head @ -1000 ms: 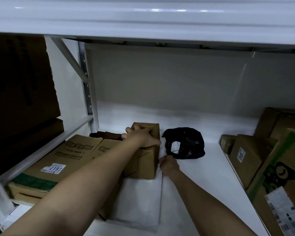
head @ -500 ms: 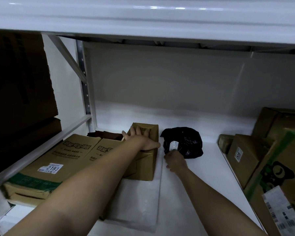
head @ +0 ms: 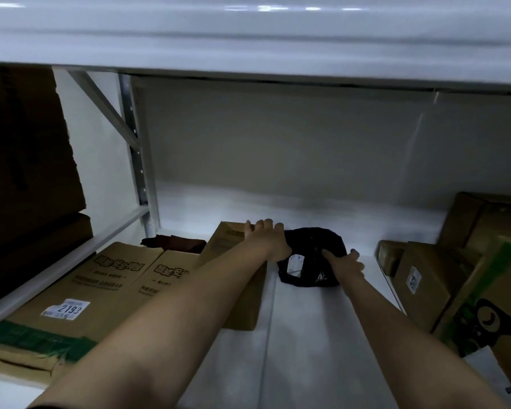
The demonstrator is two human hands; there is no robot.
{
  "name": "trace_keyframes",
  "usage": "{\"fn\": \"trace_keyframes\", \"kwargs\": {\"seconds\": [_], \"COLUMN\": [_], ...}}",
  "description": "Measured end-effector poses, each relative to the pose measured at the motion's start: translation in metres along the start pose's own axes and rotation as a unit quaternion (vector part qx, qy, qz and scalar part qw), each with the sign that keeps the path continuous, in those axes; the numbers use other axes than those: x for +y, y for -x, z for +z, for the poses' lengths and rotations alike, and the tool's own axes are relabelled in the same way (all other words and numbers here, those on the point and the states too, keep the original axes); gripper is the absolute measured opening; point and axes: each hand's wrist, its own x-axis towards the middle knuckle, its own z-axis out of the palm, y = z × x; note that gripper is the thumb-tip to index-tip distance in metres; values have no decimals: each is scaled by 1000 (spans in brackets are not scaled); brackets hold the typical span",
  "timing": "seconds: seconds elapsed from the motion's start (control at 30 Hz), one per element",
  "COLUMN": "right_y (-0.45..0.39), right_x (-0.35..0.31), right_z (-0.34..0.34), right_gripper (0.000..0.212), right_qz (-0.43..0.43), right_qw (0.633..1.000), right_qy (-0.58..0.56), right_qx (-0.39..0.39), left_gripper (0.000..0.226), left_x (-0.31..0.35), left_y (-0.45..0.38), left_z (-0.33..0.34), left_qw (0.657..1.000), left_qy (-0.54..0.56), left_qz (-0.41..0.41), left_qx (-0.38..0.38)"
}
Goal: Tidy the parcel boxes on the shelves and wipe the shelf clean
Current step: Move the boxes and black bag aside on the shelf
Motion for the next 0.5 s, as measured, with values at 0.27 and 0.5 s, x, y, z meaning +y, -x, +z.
{"fn": "trace_keyframes", "kwargs": {"seconds": [0.27,0.5], "right_y": [-76,-36], "right_x": [26,-11], "right_z": [13,-9], "right_gripper": [112,62], "right_qz": [4,-49], "right_qw": [993,997], "right_qy": [-61,22], "right_qx": [-104,-61], "left_gripper": [70,73], "left_x": [11,9], "left_y": [-17,-23], "left_z": [7,6], "left_qw": [999,999], "left_qy": [-33,-39], "left_qz": [-11,1], "left_qx": [9,10]}}
